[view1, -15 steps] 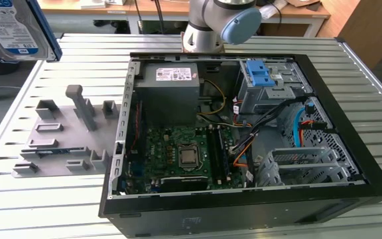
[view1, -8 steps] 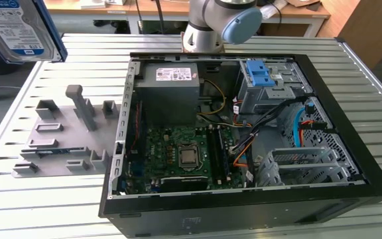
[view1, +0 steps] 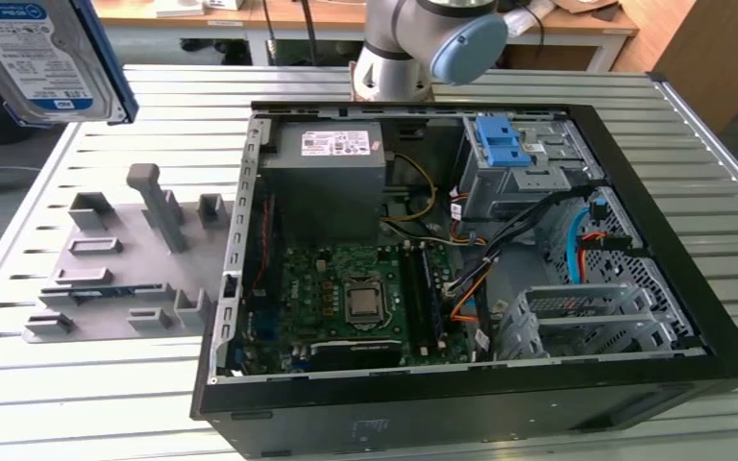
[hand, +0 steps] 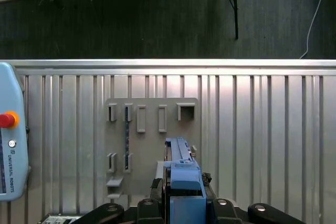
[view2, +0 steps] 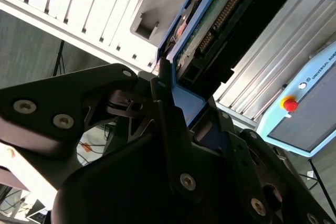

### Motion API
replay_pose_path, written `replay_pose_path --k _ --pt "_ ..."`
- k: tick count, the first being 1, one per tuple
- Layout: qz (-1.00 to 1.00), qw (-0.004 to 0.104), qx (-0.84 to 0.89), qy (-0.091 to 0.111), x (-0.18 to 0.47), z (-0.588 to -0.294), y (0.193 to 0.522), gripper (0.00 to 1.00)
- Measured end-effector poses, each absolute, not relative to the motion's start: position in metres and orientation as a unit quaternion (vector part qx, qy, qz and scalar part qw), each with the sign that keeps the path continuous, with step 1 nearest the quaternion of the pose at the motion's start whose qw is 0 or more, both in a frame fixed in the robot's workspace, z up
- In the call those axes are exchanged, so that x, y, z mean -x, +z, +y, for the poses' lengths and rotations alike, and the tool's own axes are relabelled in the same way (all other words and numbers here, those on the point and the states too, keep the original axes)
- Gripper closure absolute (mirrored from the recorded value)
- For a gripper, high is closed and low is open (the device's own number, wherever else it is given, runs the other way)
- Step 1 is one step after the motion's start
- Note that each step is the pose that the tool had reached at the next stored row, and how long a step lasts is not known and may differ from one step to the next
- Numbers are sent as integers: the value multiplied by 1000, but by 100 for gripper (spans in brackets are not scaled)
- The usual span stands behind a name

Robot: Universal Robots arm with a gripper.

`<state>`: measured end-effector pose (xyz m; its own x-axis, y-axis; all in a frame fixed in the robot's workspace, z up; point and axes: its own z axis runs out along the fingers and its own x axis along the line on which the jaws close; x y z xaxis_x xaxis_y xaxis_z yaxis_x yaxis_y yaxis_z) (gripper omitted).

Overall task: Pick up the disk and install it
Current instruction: 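Pick up the disk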

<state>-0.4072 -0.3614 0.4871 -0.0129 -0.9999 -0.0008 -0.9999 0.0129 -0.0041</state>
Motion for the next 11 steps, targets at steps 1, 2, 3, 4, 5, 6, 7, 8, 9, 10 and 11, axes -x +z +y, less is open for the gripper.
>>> replay_pose_path --k 1,2,3,4,5,6,7,8,9,10,11 --pt "712 2 703 -1 406 -362 487 64" --pt "712 2 703 -1 405 -363 487 64" --pt "712 2 703 -1 403 -364 487 64" --pt "712 2 703 -1 402 -365 487 64" --pt "712 2 703 -1 401 -365 487 64" --pt "712 2 703 -1 399 -366 487 64" --pt "712 2 703 -1 398 -366 487 64" --pt "712 2 702 -1 397 -366 487 64" --pt "712 2 703 -1 395 -366 487 64" --pt "712 2 703 -1 394 -366 487 64" --pt "712 2 702 -1 392 -367 487 64"
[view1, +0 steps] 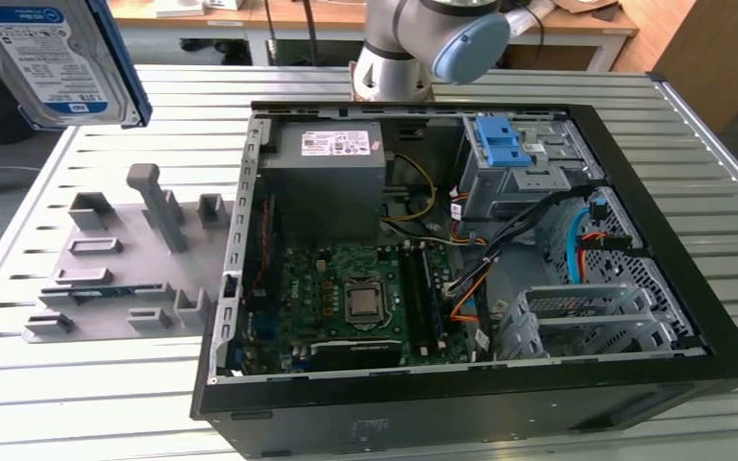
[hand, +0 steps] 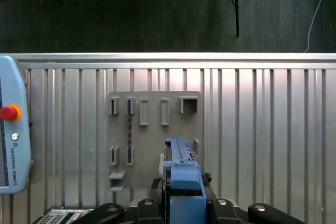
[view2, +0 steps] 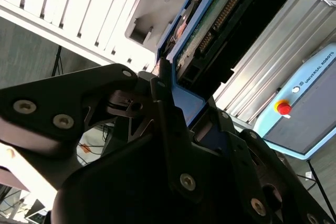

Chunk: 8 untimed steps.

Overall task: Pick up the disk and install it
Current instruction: 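Pick up the disk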

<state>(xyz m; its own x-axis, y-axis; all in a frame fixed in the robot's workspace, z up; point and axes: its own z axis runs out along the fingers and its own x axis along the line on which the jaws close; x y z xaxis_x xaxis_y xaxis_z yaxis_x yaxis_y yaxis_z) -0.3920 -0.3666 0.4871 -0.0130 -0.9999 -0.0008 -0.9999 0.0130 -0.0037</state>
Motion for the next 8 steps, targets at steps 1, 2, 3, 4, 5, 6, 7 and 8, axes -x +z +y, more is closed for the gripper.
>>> replay_pose_path --k 1,2,3,4,5,6,7,8 --pt "712 2 702 -1 391 -367 487 64" --pt "712 2 703 -1 390 -367 487 64" --pt "712 2 703 -1 389 -367 487 64" --pt "712 2 703 -1 389 -368 487 64" --pt "712 2 703 -1 388 -368 487 64" --pt "712 2 702 -1 388 -368 487 64" --pt "712 2 703 -1 388 -368 487 64" --pt "712 2 703 -1 387 -368 487 64"
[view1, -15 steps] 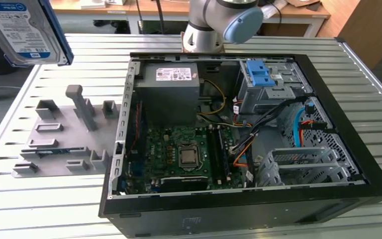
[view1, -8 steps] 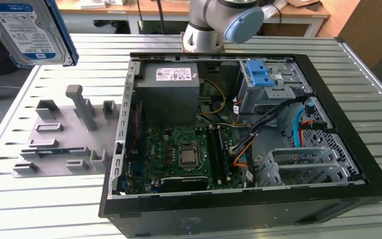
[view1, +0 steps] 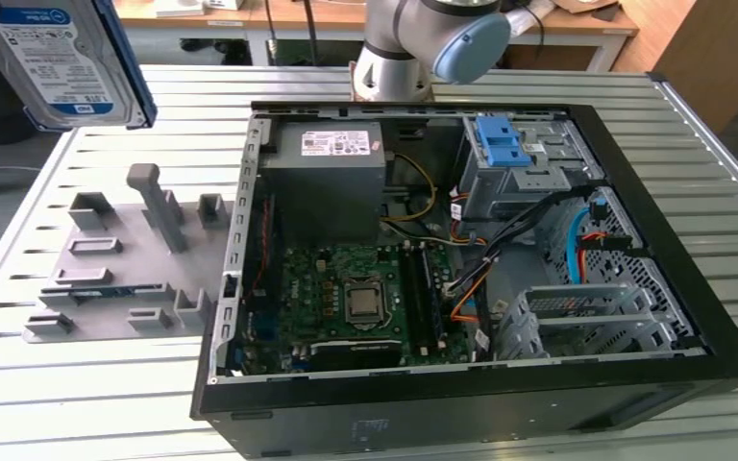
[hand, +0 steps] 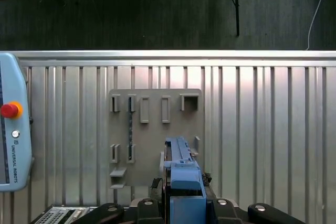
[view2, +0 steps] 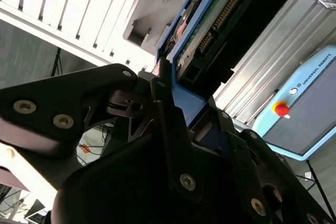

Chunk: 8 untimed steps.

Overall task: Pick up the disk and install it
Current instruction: 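Pick up the disk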

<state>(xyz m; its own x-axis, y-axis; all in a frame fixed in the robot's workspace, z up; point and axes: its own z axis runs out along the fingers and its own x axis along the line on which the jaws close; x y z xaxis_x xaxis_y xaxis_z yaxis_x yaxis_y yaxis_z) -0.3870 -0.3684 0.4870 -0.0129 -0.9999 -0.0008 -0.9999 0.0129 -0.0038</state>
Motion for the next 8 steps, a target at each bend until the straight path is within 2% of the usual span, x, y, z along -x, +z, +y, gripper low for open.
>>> replay_pose_path --k 8 --pt "712 2 703 -1 382 -369 487 64"
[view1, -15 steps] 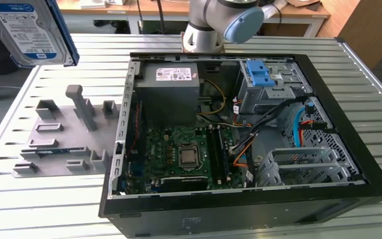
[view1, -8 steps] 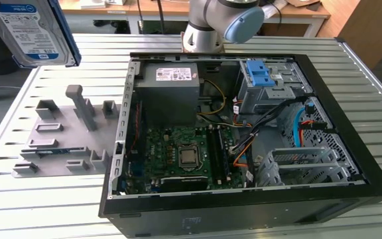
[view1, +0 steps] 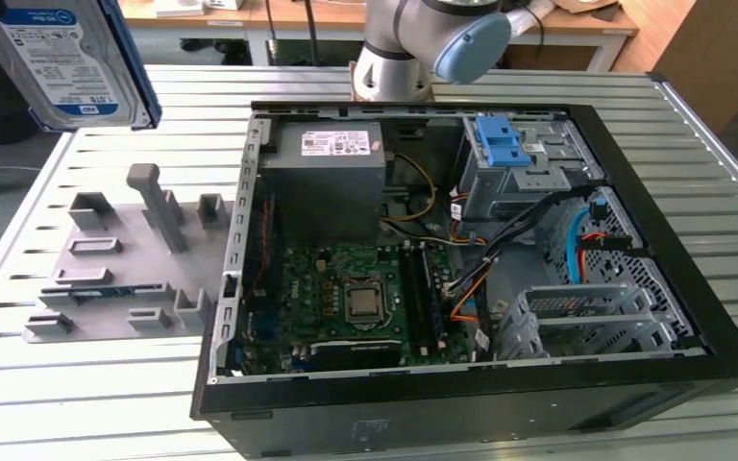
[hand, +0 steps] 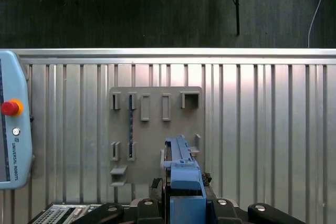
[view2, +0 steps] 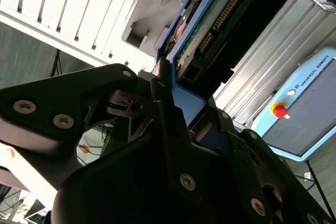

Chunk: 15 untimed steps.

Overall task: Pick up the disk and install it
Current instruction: 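Pick up the disk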

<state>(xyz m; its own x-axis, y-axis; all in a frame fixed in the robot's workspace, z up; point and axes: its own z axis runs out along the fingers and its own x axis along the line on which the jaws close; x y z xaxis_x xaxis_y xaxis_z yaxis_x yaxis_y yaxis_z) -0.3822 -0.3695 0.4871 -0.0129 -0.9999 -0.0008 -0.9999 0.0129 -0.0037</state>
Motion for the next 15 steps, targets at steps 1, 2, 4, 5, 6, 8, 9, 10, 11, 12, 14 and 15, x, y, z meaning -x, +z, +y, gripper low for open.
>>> replay_pose_path --k 1,2,4,5,6,8,9,10,11,12,14,15 --pt "712 2 703 -1 382 -370 487 64" --pt "712 2 703 -1 381 -370 487 64" --pt "712 2 703 -1 379 -370 487 64" --pt "712 2 703 -1 378 -370 487 64" --pt "712 2 703 -1 377 -370 487 64" --pt "712 2 702 -1 376 -371 487 64" --pt "712 2 702 -1 374 -371 487 64" --pt "712 2 702 -1 373 -371 487 64" --pt "712 2 702 -1 372 -371 487 64" --pt "712 2 703 -1 371 -371 487 64" --pt "712 2 703 -1 369 -372 487 64" --pt "712 2 703 -1 368 -372 487 64"
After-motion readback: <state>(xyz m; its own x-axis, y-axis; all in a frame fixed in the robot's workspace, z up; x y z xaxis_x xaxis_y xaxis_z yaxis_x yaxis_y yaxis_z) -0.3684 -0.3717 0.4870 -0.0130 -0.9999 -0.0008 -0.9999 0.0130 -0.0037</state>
